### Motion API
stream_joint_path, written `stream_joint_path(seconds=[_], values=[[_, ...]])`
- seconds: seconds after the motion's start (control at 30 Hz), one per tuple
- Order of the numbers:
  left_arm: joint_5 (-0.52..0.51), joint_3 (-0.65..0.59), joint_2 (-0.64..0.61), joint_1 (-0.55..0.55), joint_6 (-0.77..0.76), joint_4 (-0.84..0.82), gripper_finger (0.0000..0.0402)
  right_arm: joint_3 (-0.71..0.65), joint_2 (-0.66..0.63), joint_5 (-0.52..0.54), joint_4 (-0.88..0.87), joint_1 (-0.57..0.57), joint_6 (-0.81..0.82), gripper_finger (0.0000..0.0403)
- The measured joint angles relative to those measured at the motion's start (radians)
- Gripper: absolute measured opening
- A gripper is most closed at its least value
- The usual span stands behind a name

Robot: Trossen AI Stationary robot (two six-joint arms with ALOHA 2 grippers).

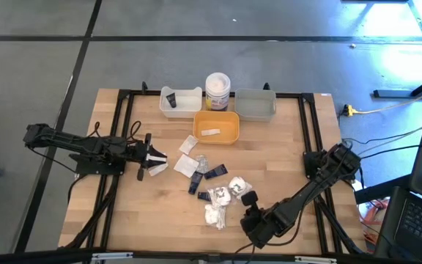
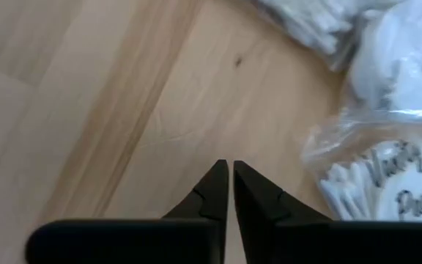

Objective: Pick & Place Travel size toiletries
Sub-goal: Put the white cotton pack into the gray bin

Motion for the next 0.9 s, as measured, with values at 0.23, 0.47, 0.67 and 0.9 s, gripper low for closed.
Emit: stream_joint_path(seconds=[0.23,0.47,0.67,0.9], values=[[0.0,0.0,0.0,0.0,0.0,0.0,0.0095,0.0,0.0,0.091,0.007,-0.015,-0.069,0.0062],[0.0,0.0,0.0,0.0,-0.001,0.0,0.0099,0.0,0.005,0.099,0.03,-0.036,-0.049,0.0087],[0.0,0.0,0.0,0.0,0.0,0.0,0.0096,0.001,0.021,0.103,0.048,-0.075,-0.089,0.0167],[0.0,0.0,0.0,0.0,-0.001,0.002,0.0095,0.004,0.063,0.139,0.07,-0.089,-0.133,0.0242]])
